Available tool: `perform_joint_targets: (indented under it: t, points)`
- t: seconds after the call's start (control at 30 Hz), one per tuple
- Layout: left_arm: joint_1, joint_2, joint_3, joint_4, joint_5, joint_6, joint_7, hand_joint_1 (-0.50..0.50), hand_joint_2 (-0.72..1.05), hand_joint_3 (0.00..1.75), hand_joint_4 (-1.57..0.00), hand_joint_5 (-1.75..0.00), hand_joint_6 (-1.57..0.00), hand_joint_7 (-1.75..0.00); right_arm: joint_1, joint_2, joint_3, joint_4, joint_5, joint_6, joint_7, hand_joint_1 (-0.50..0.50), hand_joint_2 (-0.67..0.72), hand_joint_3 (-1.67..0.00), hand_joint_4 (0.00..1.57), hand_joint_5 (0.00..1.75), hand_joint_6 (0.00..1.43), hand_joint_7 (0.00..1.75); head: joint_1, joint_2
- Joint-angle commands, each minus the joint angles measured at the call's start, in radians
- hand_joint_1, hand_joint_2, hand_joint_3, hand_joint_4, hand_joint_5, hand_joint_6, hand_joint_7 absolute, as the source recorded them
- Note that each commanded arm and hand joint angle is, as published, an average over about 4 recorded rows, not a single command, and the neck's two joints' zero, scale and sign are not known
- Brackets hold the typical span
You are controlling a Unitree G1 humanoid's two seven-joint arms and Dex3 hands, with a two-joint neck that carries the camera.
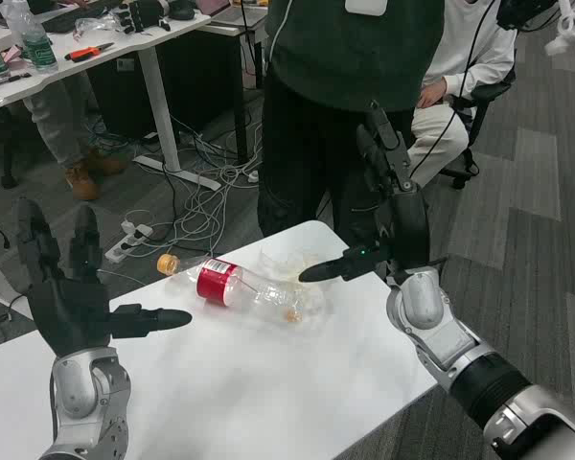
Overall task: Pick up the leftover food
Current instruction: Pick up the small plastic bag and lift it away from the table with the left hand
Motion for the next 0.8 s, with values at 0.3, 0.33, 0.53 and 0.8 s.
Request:
perform_joint_targets:
  t: [0.3, 0.33, 0.53, 0.8]
  points:
    - [-0.058, 0.031, 0.026, -0.053, -0.039, 0.008, -0.042, -0.5, -0.72, 0.0, -0.67, 0.0, -0.03, 0.0, -0.006, 0.127, 0.011, -0.031, 0.016, -0.038, 0.118, -0.42, -0.1, -0.08, 0.0, 0.0, 0.0, 0.0, 0.069, -0.097]
    - [-0.057, 0.031, 0.026, -0.053, -0.039, 0.008, -0.042, -0.5, -0.72, 0.0, -0.67, 0.0, -0.03, 0.0, -0.005, 0.126, 0.011, -0.033, 0.016, -0.038, 0.118, -0.42, -0.1, -0.08, 0.0, 0.0, 0.0, 0.0, 0.07, -0.098]
    - [-0.056, 0.03, 0.026, -0.053, -0.041, 0.009, -0.042, -0.5, -0.72, 0.0, -0.67, 0.0, -0.03, 0.0, -0.005, 0.127, 0.012, -0.029, 0.017, -0.037, 0.118, -0.42, -0.1, -0.08, 0.0, 0.0, 0.0, 0.0, 0.071, -0.098]
    - [-0.039, 0.031, 0.027, -0.059, -0.04, 0.01, -0.042, -0.5, -0.72, 0.0, -0.65, 0.0, -0.03, 0.0, 0.005, 0.128, 0.013, -0.037, 0.016, -0.037, 0.118, -0.4, -0.1, -0.08, 0.0, 0.0, 0.0, 0.0, 0.084, -0.092]
